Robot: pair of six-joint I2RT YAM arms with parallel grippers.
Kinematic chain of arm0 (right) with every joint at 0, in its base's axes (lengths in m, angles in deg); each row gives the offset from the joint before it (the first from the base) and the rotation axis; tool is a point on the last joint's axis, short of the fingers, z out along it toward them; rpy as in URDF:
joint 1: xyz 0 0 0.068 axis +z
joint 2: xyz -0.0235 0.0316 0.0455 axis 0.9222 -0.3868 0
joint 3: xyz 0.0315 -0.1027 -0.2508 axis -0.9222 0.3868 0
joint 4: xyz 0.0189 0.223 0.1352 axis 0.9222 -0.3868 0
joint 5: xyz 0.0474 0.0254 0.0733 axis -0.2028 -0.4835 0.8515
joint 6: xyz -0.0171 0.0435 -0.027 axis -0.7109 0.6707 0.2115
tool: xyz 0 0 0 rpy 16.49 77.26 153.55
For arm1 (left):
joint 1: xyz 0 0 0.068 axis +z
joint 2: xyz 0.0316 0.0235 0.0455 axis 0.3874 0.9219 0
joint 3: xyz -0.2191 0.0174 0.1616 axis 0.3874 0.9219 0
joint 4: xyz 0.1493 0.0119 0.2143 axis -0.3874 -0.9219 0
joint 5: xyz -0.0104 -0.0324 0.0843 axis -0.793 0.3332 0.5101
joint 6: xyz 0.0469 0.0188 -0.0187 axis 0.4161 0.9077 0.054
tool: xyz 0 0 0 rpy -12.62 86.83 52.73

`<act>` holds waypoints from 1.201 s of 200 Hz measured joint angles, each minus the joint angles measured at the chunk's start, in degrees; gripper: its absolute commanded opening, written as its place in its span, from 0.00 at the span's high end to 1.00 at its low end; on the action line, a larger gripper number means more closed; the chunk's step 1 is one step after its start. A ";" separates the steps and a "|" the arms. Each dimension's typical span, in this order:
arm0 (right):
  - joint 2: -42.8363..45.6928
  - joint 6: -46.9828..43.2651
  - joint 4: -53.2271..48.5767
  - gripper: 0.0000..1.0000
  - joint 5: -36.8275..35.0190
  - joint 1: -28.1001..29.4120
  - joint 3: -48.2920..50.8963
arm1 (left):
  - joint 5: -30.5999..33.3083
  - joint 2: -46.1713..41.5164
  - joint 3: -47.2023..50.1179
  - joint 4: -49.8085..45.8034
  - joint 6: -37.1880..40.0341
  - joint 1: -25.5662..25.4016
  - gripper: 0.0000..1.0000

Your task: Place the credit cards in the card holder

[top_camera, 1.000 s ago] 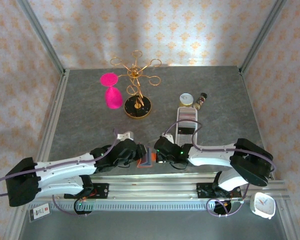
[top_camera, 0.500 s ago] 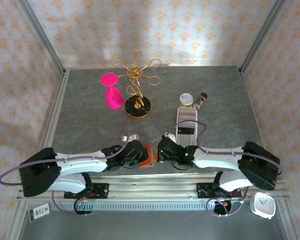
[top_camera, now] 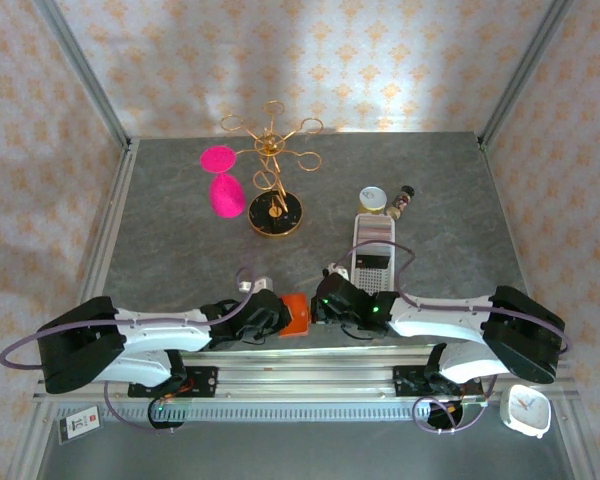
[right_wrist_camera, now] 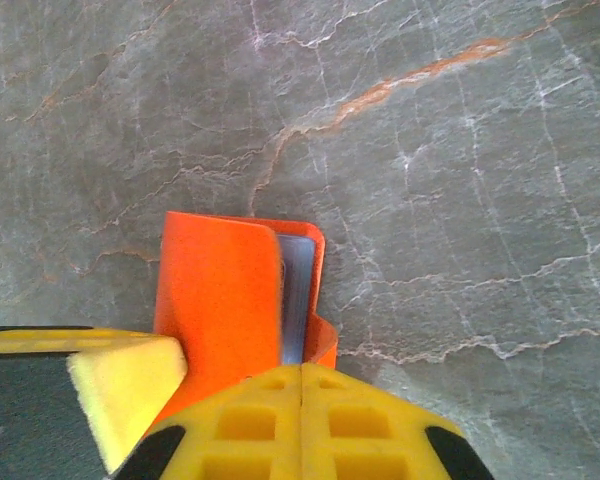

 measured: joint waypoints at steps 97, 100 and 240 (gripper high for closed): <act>-4.28 -0.46 1.55 1.00 3.72 0.00 -1.99 | 0.46 2.01 -1.55 -1.18 0.02 -0.37 1.00; -4.28 -0.46 1.57 1.00 3.74 0.00 -1.99 | 0.46 2.03 -1.60 -1.27 0.02 -0.37 1.00; -7.54 0.31 5.64 1.00 6.25 0.00 -2.10 | 0.46 2.38 -1.92 -1.55 0.02 -0.39 1.00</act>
